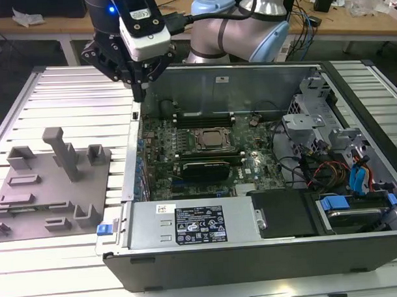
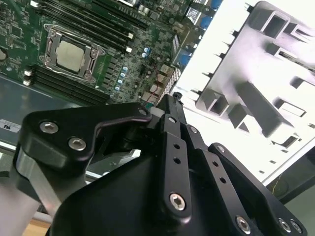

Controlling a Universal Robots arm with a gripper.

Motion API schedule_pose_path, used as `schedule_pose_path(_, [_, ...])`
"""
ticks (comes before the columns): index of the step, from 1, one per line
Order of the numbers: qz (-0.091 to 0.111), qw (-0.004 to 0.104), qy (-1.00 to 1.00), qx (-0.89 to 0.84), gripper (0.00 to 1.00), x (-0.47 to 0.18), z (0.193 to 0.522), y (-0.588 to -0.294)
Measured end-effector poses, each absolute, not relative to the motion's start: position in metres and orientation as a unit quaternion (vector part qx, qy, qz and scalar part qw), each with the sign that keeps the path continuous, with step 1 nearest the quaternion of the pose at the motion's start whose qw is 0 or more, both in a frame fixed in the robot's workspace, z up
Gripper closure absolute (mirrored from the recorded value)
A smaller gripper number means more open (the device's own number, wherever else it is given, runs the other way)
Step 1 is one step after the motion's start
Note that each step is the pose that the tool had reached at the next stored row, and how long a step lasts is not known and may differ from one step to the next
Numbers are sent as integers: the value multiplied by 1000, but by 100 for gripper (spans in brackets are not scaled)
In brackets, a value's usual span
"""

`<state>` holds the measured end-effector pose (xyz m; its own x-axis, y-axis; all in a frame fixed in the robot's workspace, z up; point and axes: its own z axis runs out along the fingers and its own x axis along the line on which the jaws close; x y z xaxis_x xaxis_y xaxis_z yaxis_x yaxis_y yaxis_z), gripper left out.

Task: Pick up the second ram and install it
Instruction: 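Reach for the second ram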

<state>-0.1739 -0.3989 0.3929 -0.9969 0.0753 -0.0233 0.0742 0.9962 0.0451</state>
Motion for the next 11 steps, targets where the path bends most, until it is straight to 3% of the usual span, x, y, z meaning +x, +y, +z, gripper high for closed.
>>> schedule_pose_path(11, [22,12,999,37,89,-196,393,-399])
